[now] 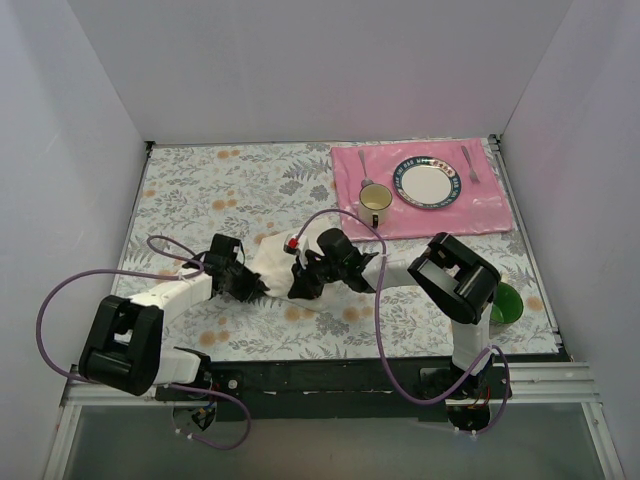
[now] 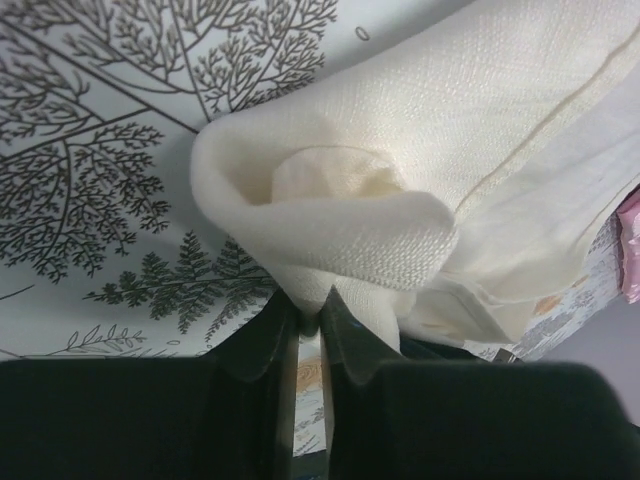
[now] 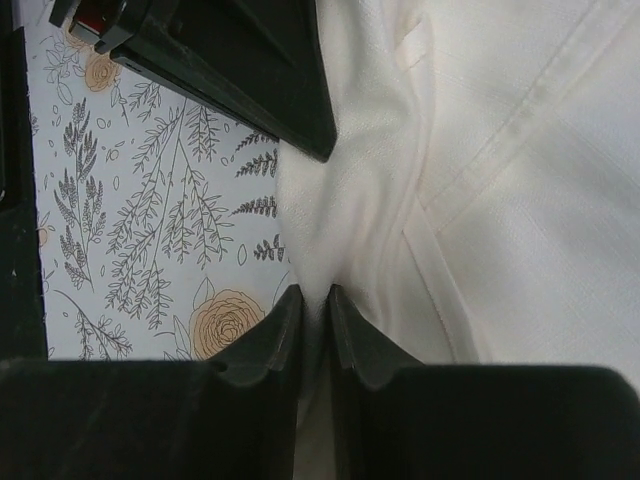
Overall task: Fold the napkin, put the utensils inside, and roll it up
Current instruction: Roll the napkin with the utensil
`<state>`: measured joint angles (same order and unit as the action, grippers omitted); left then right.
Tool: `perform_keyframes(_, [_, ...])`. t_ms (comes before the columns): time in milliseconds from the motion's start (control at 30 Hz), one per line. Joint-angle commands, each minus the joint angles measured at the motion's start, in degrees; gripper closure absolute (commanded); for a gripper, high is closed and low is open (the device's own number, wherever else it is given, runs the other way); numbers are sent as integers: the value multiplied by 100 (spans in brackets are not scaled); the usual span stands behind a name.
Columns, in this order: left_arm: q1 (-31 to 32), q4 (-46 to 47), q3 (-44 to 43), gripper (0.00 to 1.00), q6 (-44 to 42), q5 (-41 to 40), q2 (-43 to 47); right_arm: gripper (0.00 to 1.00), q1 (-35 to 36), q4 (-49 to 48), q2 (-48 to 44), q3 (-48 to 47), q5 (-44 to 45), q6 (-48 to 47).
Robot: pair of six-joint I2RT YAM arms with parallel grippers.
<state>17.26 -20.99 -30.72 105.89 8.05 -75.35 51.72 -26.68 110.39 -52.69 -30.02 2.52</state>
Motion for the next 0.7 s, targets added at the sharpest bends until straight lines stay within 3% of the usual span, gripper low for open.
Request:
perform_keyframes(0, [41, -194, 242, 97, -174, -481, -533, 74, 223, 1945, 291, -30, 470, -524])
perform_keyframes(367, [111, -731, -118, 100, 20, -427, -173, 45, 1040, 3888, -351, -1472, 2333, -569])
perform_keyframes(667, [155, -775, -171, 100, 29, -419, -120, 36, 1279, 3845, 122, -1938, 3125, -454])
